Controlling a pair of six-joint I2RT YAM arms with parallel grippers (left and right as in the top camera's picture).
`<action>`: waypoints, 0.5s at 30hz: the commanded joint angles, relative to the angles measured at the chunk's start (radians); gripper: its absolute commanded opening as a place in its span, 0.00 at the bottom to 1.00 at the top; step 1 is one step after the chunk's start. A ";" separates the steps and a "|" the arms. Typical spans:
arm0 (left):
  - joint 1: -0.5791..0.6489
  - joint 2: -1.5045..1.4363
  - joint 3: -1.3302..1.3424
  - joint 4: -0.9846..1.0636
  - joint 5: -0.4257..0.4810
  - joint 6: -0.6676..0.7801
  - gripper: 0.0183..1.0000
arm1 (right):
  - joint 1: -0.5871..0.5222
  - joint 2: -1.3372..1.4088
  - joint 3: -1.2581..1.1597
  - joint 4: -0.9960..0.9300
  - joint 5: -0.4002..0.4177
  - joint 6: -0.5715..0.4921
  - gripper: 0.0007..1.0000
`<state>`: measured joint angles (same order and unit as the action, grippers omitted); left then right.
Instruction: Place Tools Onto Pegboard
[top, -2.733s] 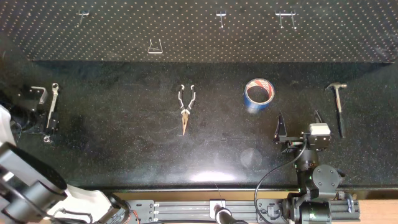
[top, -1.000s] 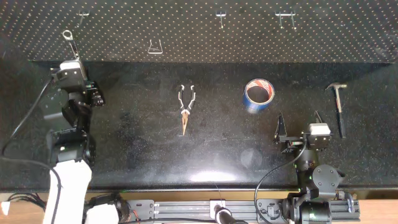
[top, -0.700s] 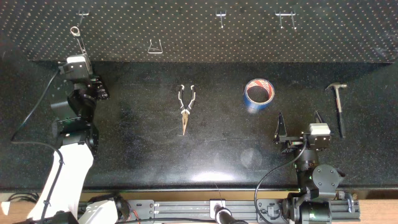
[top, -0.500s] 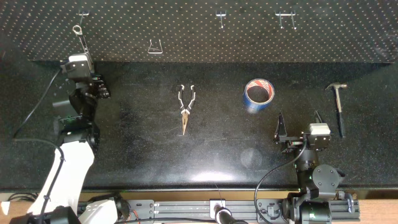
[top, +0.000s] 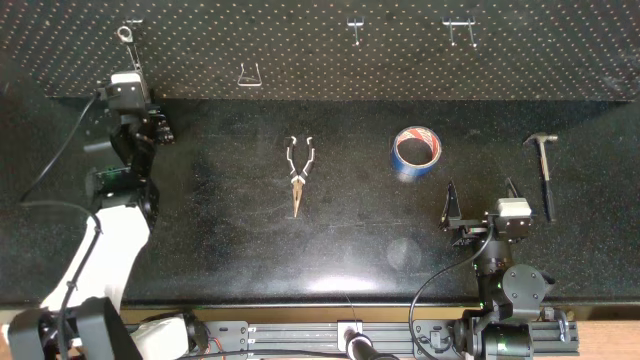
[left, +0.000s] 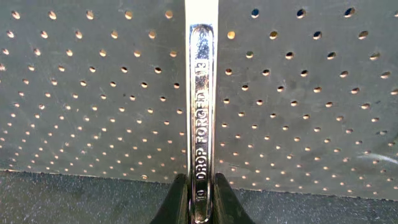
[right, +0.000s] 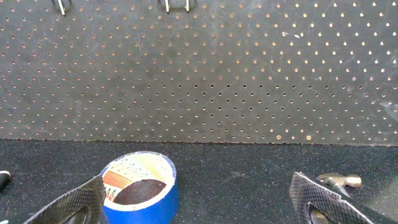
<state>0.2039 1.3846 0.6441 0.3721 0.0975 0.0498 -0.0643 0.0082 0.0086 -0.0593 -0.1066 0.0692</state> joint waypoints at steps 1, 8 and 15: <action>-0.002 0.060 0.045 0.011 -0.010 0.018 0.01 | 0.002 -0.007 -0.005 -0.002 -0.006 -0.003 0.98; -0.002 0.064 0.045 0.010 -0.011 0.018 0.90 | 0.002 -0.007 -0.005 -0.002 -0.006 -0.003 0.98; -0.040 -0.397 0.045 -0.913 0.017 -0.208 1.00 | 0.002 -0.007 -0.005 -0.002 -0.006 -0.003 0.98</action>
<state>0.2012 1.1866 0.6964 -0.2928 0.0940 -0.0036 -0.0643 0.0078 0.0086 -0.0586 -0.1062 0.0692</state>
